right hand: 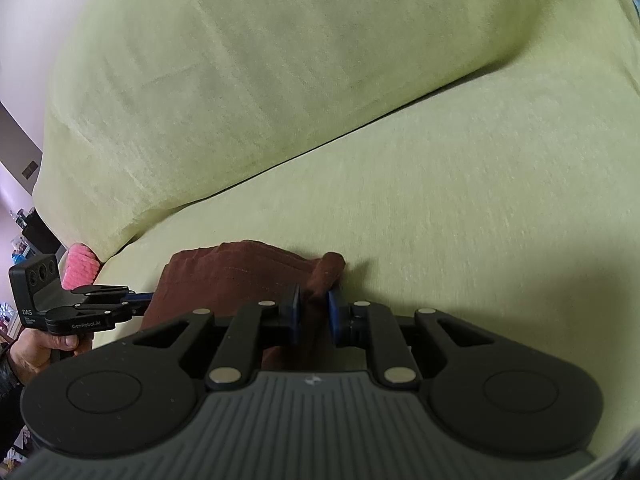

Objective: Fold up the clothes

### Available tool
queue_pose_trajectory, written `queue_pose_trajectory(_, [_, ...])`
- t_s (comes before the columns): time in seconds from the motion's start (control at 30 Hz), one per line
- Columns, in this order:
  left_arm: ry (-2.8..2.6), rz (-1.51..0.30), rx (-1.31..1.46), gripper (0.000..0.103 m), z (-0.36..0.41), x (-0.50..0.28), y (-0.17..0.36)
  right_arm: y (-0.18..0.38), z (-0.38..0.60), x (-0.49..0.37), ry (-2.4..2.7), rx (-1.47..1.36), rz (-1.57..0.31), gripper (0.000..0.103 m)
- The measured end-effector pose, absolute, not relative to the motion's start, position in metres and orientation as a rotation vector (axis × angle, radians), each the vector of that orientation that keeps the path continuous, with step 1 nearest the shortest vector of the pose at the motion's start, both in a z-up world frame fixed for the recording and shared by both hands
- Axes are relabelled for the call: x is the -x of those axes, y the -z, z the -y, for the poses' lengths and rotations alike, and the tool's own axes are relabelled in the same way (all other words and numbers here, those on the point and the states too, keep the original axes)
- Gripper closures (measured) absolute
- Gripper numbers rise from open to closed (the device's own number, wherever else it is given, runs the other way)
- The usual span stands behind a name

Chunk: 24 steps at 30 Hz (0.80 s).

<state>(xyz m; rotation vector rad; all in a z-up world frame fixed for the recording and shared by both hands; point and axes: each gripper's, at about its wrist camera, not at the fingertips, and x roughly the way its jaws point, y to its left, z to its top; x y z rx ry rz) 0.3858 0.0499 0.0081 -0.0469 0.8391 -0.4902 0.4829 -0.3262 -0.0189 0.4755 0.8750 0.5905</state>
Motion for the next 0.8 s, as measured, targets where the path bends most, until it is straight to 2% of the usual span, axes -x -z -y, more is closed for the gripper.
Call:
queue_pose_trajectory(0.1, [0.489, -0.837, 0.054, 0.103, -0.049, -0.384, -0.008, 0.019, 0.325, -0.482, -0.601, -0.486, -0.87, 0.09])
queue_pose_trajectory(0.17, [0.485, -0.83, 0.057, 0.103, -0.049, -0.382, -0.008, 0.019, 0.324, -0.482, -0.595, -0.477, -0.869, 0.094])
queue_pose_trajectory(0.2, [0.473, -0.811, 0.065, 0.103, -0.05, -0.378, -0.01, 0.019, 0.323, -0.482, -0.591, -0.477, -0.87, 0.1])
queue_pose_trajectory(0.4, [0.429, -0.726, 0.105, 0.103, -0.063, -0.361, -0.023, 0.008, 0.324, -0.478, -0.597, -0.471, -0.823, 0.1])
queue_pose_trajectory(0.8, [0.38, -0.76, 0.104, 0.103, -0.061, -0.359, -0.01, 0.007, 0.325, -0.483, -0.665, -0.541, -0.736, 0.1])
